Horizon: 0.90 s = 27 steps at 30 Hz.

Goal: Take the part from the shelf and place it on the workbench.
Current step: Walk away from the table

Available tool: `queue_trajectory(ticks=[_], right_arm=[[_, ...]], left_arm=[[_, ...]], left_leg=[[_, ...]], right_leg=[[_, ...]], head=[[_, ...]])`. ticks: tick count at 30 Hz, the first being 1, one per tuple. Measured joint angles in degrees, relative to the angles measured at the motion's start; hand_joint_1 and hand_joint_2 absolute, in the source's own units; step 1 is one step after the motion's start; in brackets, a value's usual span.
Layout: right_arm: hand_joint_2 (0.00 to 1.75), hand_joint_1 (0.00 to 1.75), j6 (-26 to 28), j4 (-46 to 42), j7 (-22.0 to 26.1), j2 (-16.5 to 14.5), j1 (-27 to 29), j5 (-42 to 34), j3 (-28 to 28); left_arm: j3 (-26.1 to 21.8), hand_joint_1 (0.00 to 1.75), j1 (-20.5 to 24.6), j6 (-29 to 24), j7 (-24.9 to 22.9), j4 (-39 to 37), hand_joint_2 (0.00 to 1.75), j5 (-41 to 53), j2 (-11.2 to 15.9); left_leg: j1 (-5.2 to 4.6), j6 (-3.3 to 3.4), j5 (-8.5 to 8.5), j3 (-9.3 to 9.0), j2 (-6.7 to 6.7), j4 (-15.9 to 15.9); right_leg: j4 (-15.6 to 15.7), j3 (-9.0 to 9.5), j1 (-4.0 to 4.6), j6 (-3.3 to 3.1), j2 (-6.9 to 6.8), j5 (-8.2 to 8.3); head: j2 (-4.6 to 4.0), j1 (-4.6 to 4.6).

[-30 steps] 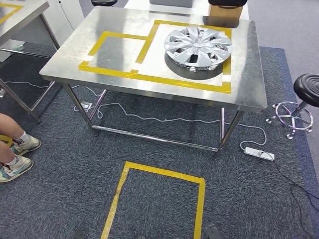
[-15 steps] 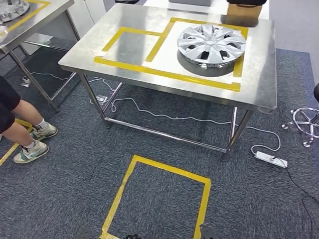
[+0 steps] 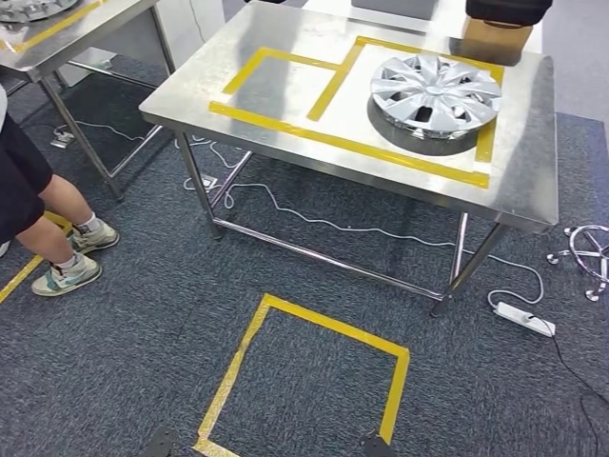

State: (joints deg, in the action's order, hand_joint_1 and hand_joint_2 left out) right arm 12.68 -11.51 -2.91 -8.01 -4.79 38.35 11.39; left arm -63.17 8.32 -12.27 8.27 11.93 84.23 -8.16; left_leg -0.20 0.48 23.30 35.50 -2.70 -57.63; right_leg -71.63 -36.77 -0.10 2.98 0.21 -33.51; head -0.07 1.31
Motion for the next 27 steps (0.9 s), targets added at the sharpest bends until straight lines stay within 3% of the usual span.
queue_trajectory(ticks=[2,4,6,7,9,11,13,14,16,18,20,22,24,26,27], right_arm=[[0.00,0.00,0.0,0.0,-0.3,0.0,-0.1,0.4,-0.6],[0.00,0.00,0.0,0.1,-0.4,-0.1,-0.1,0.6,-0.9],[0.00,0.00,0.0,0.1,-0.6,-0.1,-0.2,1.0,-1.3],[0.00,0.00,0.0,0.1,-0.8,-0.2,-0.2,1.3,-1.6],[0.00,0.00,-0.1,0.1,-1.2,-0.2,-0.3,2.0,-2.0],[0.00,0.00,-0.2,0.1,-1.6,-0.3,-0.2,2.7,-2.5],[0.00,0.00,-0.4,0.1,-1.9,-0.3,-0.1,3.3,-3.1],[0.00,0.00,-0.6,0.2,-2.1,-0.3,-0.2,3.6,-3.3],[0.00,0.00,-1.0,0.2,-2.3,-0.3,-0.2,4.2,-3.8],[0.00,0.00,-1.3,0.2,-2.6,-0.3,-0.3,4.7,-4.3],[0.00,0.00,-1.7,0.2,-2.9,-0.3,-0.3,5.2,-4.7],[0.00,0.00,-2.0,0.2,-3.1,-0.4,-0.6,5.4,-4.9],[0.00,0.00,-2.2,0.2,-3.2,-0.4,-0.8,5.5,-5.1],[0.00,0.00,-2.2,0.2,-3.2,-0.5,-0.6,5.6,-5.4],[0.00,0.00,-2.2,0.3,-3.2,-0.5,-0.5,5.6,-5.5]], left_arm=[[0.1,0.00,0.1,0.0,-0.1,0.0,1.75,0.1,0.0],[0.2,0.00,0.2,0.1,-0.1,0.0,1.75,0.2,0.0],[0.3,0.00,0.2,0.1,-0.2,0.0,1.75,0.3,0.0],[0.3,0.00,0.1,0.1,-0.3,0.0,1.75,0.3,0.0],[0.3,0.00,0.0,0.1,-0.5,0.0,1.75,0.4,0.0],[0.5,0.00,0.2,0.1,-0.7,0.0,1.75,0.5,-0.1],[0.9,0.00,0.3,0.4,-0.8,0.0,1.75,0.7,-0.2],[1.0,0.00,0.2,0.6,-0.9,0.0,1.75,0.8,-0.2],[1.2,0.00,0.2,1.3,-1.2,0.0,1.75,0.8,-0.2],[1.3,0.00,0.4,2.2,-1.5,0.0,0.87,0.5,-0.3],[1.2,0.00,0.5,3.6,-1.5,0.0,0.00,-0.3,-0.3],[1.0,0.00,0.1,5.0,-1.3,0.0,0.00,-1.3,-0.1],[0.7,0.00,-0.4,6.0,-1.0,0.0,0.00,-1.9,0.2],[0.6,0.00,-0.4,6.4,-0.8,0.0,0.00,-2.1,0.4],[0.5,0.00,-0.4,6.5,-0.7,0.0,0.00,-2.1,0.4]], left_leg=[[-0.02,-0.38,-0.24,0.12,-1.39,-0.2],[-0.06,-0.88,-0.60,0.41,-2.55,-0.3],[0.10,-1.59,-1.17,0.72,-3.62,0.0],[0.14,-1.90,-1.22,0.89,-3.55,0.0],[0.05,-2.41,0.61,2.21,-1.60,-2.4],[0.06,-2.83,4.59,5.26,0.91,-9.3],[0.29,-3.12,6.73,7.66,1.68,-14.9],[0.40,-3.18,6.24,7.46,1.84,-15.0],[0.53,-3.21,3.11,4.05,3.12,-9.6],[0.29,-2.97,1.10,0.20,5.77,-2.9],[-0.04,-2.15,1.16,-0.95,6.59,-0.5],[-0.06,-1.15,1.15,-0.88,5.19,-0.3],[0.08,-0.39,1.00,-0.93,3.84,-0.2],[0.11,0.20,0.96,-0.91,2.41,-0.2],[0.03,0.39,0.95,-0.90,1.55,-0.2]], right_leg=[[7.6,3.68,-0.29,-0.17,2.12,3.41],[11.6,5.52,-0.44,-0.58,3.63,4.48],[12.0,5.71,-0.28,-1.30,2.82,4.73],[12.1,5.80,-0.28,-1.69,2.23,4.98],[12.4,5.85,-0.47,-2.35,0.89,5.46],[12.5,5.75,-0.45,-2.57,-0.67,5.61],[12.5,5.61,-0.40,-2.57,-2.37,5.60],[12.5,5.58,-0.41,-2.53,-3.17,5.57],[12.5,5.73,-0.46,-2.26,-4.64,5.41],[12.4,5.89,-0.16,-1.63,-5.87,5.02],[12.5,6.17,0.21,-0.94,-7.02,4.67],[12.7,6.66,0.09,-0.29,-7.71,4.33],[10.4,5.91,-0.21,0.18,-5.33,2.65],[3.6,2.65,-0.28,0.24,-1.81,-0.75],[-0.3,0.60,-0.21,0.17,-0.95,-2.18]], head=[[0.00,0.01],[0.00,0.06],[0.00,0.07],[0.00,0.08],[0.00,0.37],[0.00,0.64],[0.00,0.67],[0.00,0.67],[0.00,0.68],[0.00,0.73],[0.00,0.68],[0.00,0.59],[0.00,0.36],[0.00,-0.01],[0.00,-0.14]])
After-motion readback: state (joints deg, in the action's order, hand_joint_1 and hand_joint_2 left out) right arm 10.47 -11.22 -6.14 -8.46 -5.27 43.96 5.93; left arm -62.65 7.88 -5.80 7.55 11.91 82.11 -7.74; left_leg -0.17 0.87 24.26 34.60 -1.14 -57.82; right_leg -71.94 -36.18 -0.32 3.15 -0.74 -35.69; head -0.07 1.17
